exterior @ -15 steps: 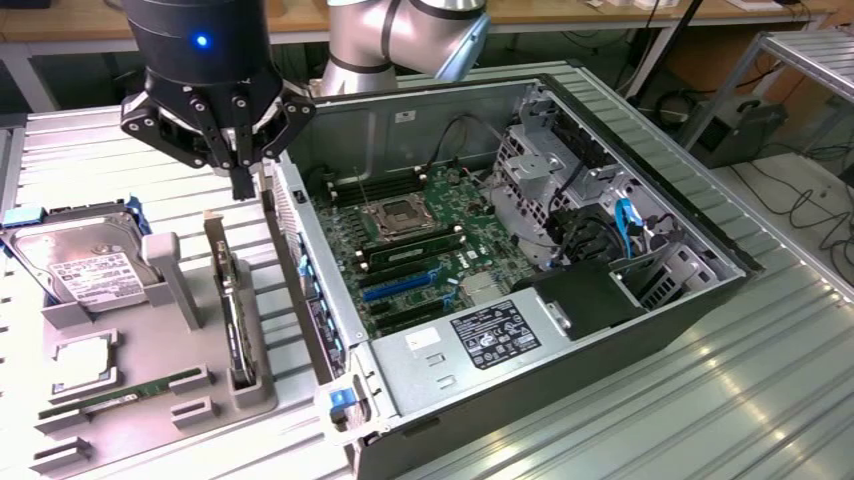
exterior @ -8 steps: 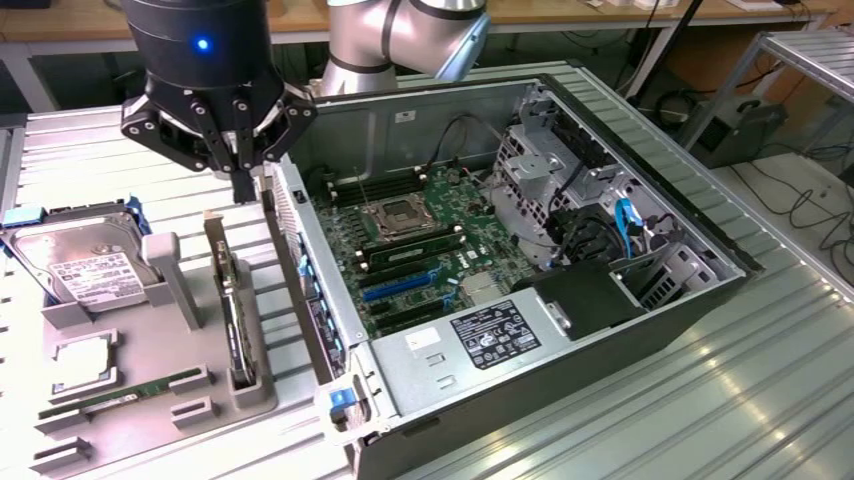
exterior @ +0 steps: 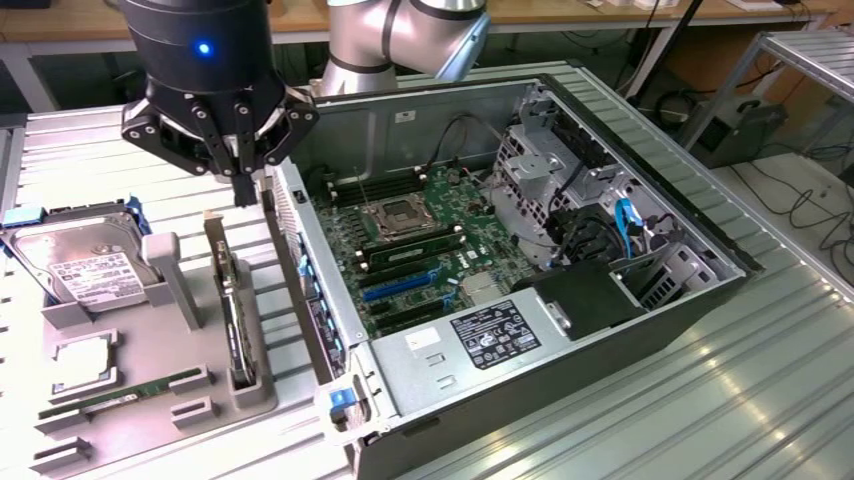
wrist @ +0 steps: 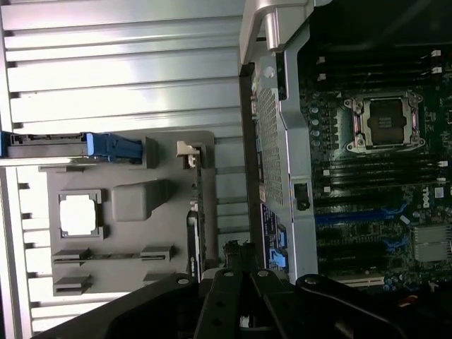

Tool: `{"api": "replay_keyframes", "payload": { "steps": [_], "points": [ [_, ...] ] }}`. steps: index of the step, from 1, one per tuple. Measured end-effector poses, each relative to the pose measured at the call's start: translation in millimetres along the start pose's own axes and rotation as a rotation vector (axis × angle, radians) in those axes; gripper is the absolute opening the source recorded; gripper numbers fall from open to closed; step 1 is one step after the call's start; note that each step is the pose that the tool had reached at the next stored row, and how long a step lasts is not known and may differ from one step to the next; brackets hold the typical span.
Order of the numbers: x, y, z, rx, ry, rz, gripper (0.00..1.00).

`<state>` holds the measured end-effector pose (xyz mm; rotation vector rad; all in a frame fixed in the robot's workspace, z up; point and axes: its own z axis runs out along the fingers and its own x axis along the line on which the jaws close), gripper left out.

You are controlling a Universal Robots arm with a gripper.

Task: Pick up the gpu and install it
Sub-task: 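Reach for the gpu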

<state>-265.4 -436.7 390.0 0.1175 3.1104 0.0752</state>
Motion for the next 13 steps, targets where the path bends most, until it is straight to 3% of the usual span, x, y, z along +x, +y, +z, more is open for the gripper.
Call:
{"api": "replay_keyframes", "payload": {
  "steps": [13],
  "points": [
    [-0.6, -8.3, 0.1, 0.0000, 0.0001, 0.000, 0.11]
  ]
}}
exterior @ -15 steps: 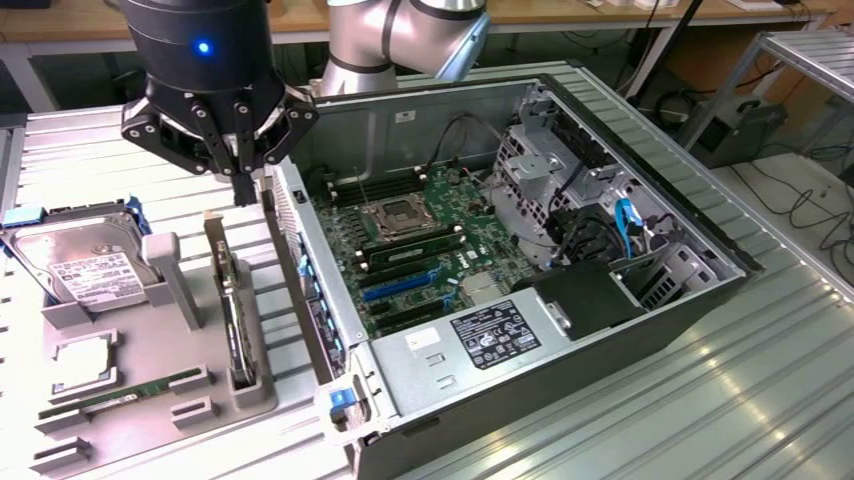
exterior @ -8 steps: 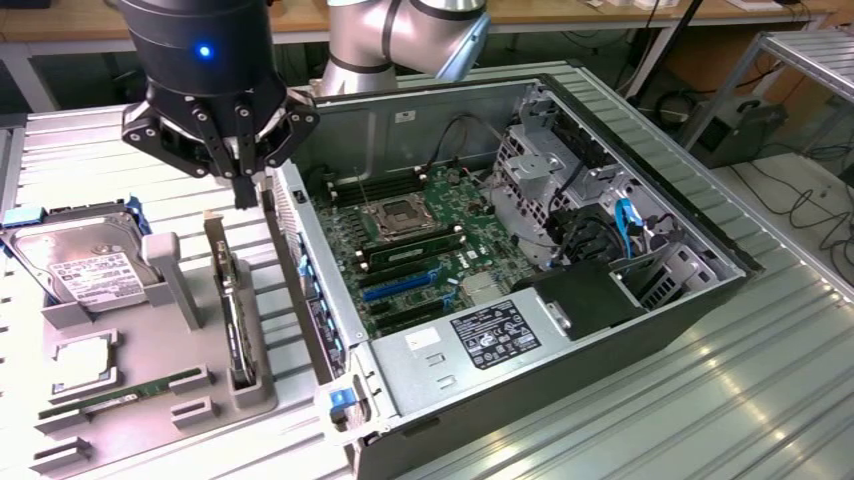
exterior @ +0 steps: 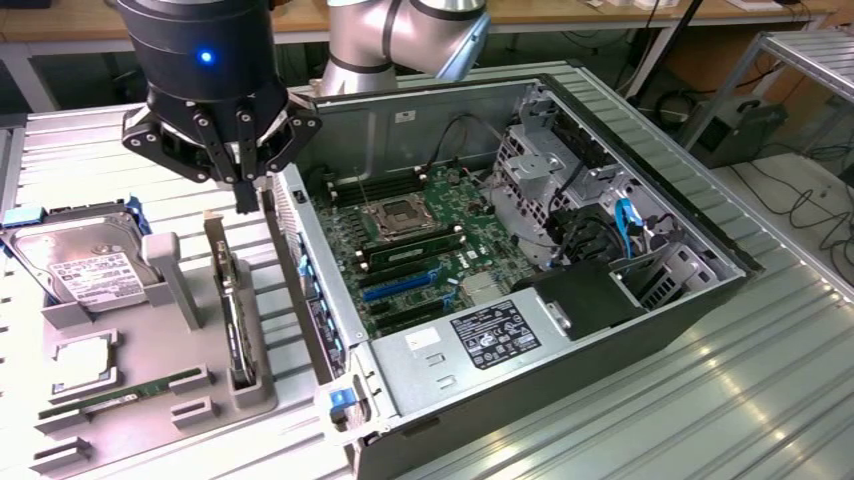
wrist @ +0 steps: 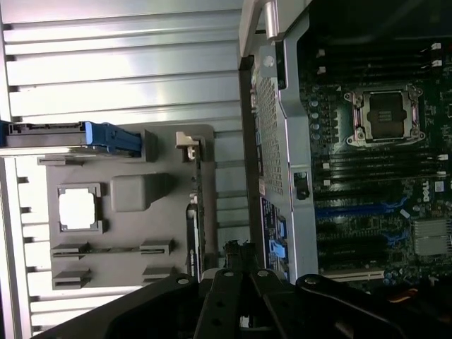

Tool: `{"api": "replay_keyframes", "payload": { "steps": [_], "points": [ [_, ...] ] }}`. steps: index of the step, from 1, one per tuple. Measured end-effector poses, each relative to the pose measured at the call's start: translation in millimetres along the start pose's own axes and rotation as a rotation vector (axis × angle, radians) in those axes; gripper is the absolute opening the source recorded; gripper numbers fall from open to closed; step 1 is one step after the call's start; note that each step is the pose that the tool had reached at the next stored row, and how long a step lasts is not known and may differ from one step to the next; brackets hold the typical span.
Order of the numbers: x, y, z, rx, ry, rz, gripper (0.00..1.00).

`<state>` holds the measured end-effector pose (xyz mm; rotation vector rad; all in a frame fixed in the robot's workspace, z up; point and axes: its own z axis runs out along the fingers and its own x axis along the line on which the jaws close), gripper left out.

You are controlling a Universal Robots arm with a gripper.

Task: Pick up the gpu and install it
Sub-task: 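Reach for the gpu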

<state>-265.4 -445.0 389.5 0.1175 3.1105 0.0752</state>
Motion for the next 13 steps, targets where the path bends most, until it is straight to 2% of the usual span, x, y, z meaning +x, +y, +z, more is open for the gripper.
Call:
{"api": "replay_keyframes", "payload": {
  "steps": [13],
  "points": [
    [-1.0, -12.9, -0.2, 0.0000, -0.0001, 0.000, 0.11]
  ]
}}
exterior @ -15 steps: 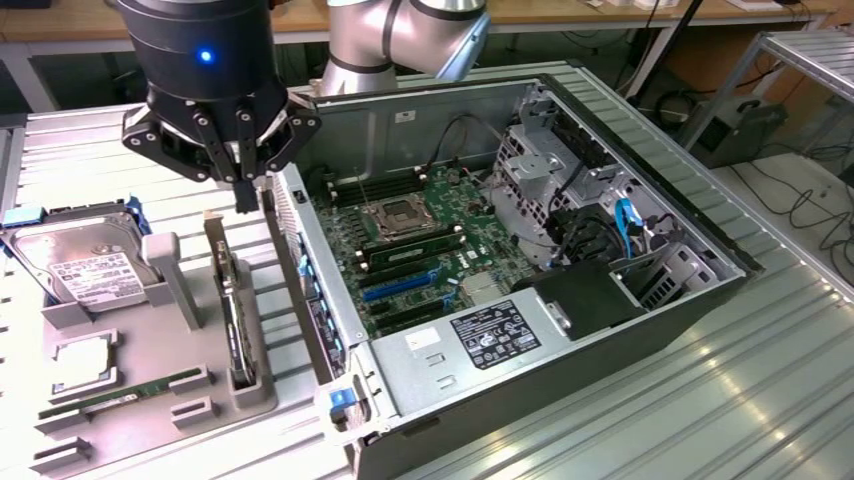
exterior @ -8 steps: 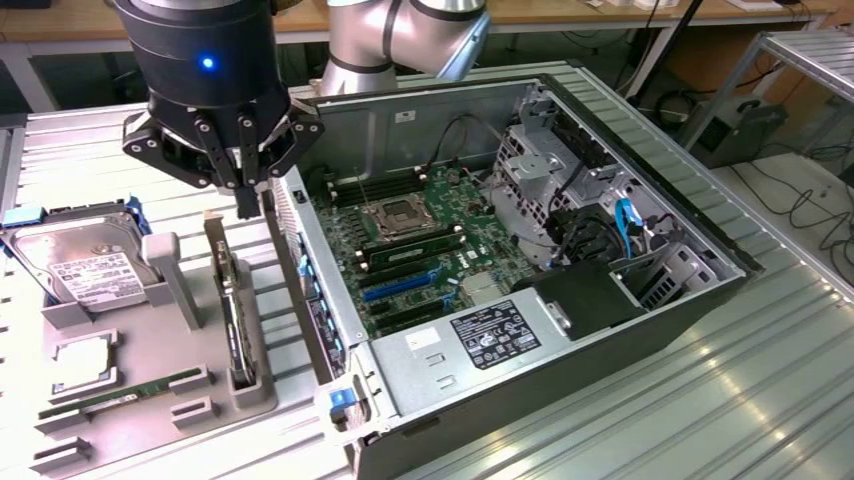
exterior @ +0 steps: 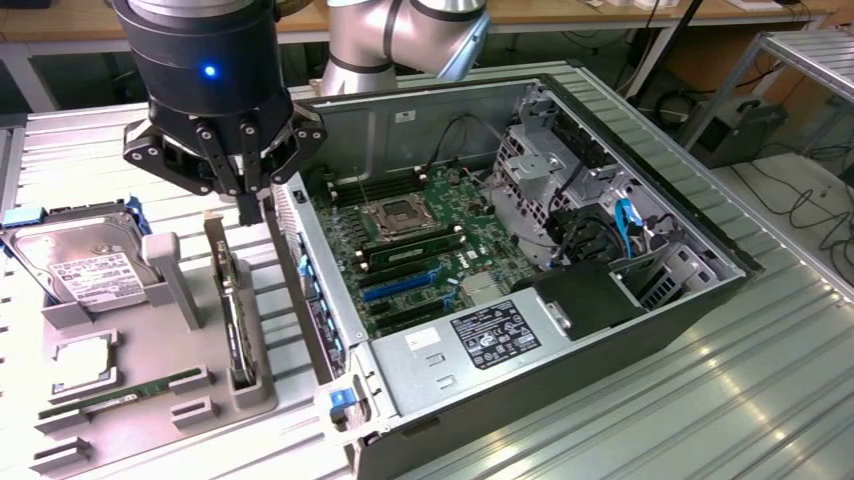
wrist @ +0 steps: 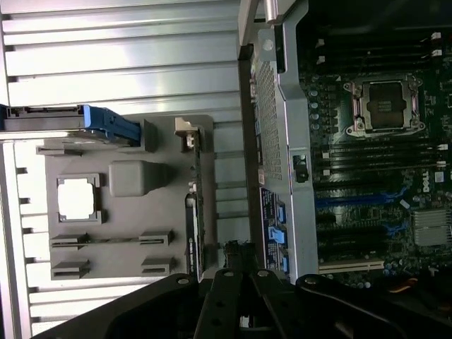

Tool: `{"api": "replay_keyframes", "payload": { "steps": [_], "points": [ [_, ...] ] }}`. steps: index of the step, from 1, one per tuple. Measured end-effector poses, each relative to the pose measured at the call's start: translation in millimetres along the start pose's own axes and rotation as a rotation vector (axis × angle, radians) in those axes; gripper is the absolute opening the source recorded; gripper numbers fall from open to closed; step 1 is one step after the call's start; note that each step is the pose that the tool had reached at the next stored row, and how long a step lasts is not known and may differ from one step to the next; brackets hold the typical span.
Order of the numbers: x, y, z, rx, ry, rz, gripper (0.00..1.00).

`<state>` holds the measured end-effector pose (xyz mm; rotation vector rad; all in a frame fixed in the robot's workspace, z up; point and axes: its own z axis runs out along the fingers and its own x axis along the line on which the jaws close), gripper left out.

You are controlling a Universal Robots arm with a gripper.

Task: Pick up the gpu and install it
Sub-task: 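Reach for the gpu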

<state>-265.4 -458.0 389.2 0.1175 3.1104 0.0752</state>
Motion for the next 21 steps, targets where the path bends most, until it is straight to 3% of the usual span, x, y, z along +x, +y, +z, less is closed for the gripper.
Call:
{"api": "replay_keyframes", "payload": {
  "steps": [21],
  "points": [
    [-1.5, -19.4, -0.4, 0.0000, 0.0000, 0.000, 0.11]
  ]
}}
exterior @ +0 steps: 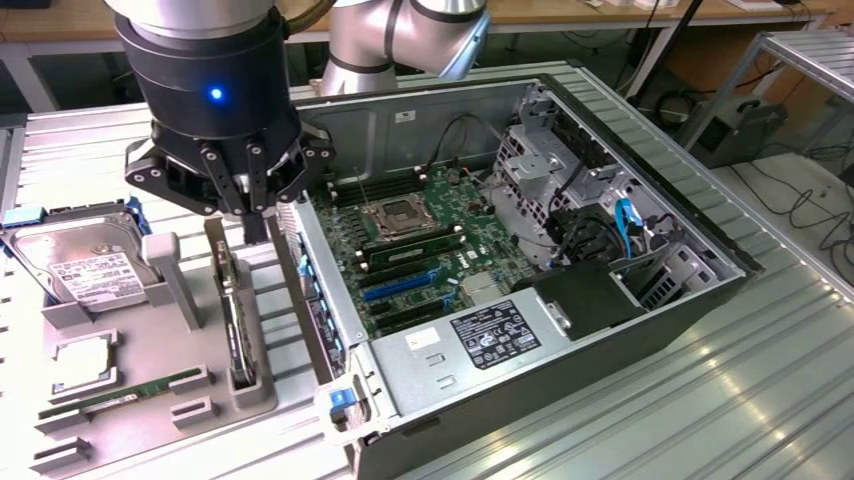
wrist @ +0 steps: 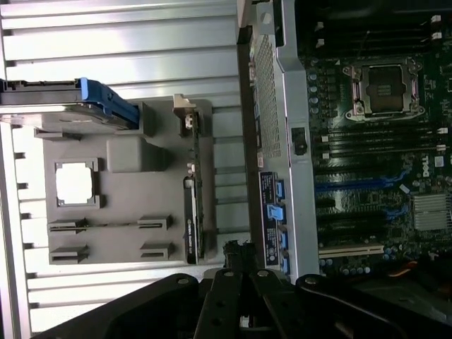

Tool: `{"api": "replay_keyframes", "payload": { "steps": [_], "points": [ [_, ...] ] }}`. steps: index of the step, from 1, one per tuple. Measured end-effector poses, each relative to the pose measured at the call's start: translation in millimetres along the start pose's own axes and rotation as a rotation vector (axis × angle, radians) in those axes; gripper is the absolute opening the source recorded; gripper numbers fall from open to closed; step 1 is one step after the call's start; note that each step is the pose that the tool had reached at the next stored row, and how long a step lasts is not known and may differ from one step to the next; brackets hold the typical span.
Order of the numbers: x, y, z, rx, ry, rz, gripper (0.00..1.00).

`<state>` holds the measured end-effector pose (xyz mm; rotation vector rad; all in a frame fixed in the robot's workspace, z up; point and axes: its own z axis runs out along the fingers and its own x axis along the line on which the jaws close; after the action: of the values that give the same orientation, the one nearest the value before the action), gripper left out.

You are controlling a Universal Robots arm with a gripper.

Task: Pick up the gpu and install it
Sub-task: 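Reach for the gpu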

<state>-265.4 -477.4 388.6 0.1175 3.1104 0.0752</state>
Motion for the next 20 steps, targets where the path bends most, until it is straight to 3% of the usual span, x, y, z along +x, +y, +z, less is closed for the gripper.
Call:
{"api": "replay_keyframes", "payload": {
  "steps": [20],
  "points": [
    [-1.2, -16.0, -0.1, 0.0000, 0.0000, 0.000, 0.11]
  ]
}}
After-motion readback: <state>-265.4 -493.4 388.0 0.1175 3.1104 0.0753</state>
